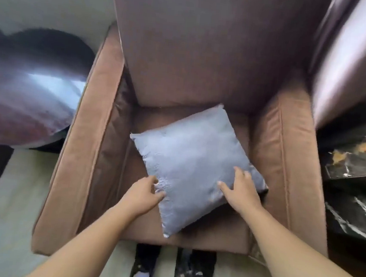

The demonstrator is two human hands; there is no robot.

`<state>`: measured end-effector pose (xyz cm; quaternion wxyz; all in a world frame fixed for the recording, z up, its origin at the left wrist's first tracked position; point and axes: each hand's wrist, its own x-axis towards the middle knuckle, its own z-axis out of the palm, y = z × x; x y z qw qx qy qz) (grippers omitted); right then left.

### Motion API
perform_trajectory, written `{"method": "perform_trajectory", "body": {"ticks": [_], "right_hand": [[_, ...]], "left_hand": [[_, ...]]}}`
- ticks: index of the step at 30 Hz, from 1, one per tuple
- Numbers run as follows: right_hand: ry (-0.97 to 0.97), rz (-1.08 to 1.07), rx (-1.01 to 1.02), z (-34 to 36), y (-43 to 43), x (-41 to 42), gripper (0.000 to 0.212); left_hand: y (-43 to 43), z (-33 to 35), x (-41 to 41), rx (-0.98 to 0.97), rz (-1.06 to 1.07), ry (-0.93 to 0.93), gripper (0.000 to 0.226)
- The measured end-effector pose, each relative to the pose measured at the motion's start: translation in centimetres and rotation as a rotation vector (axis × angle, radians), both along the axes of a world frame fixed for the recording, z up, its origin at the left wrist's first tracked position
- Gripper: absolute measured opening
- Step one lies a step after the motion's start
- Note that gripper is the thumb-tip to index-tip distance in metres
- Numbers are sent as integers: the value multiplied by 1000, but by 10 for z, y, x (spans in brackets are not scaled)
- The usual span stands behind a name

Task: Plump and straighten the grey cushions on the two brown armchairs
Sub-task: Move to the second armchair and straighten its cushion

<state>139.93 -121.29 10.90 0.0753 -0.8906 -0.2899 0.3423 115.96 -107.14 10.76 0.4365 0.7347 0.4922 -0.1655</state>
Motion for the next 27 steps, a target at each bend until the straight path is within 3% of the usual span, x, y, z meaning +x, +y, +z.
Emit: {"method": "perform_trajectory", "body": {"ticks": [4,8,10,12,14,17,19,22,24,27], "right_hand": [[-103,-25,128,-77,13,64,85],[71,-42,145,-132,38,119,104],[171,-53,180,-151,54,139,124],[237,-90,213,-171,64,152,122],[320,-126,227,-186,64,153,106],[306,-166,262,-204,55,150,104],[283,-162,321,-208,46,149,90],[279,-188,330,-195,33,140,92],[306,-220,361,-191,19,128,84],[317,-317,360,-187,-5,98,82]], "left_hand": [[-9,-73,13,75,285,-63,60],[2,-133,21,-81,599,-121,54],[22,-155,18,-181,676,-134,79],[40,-175,11,-192,668,-155,115],[42,-180,16,-287,705,-270,104],[24,-184,34,-458,866,-439,70],[13,-189,39,-384,979,-505,71],[7,-183,37,-286,1042,-580,58],[10,-177,33,-272,992,-598,51],[26,-168,25,-236,895,-581,59]]}}
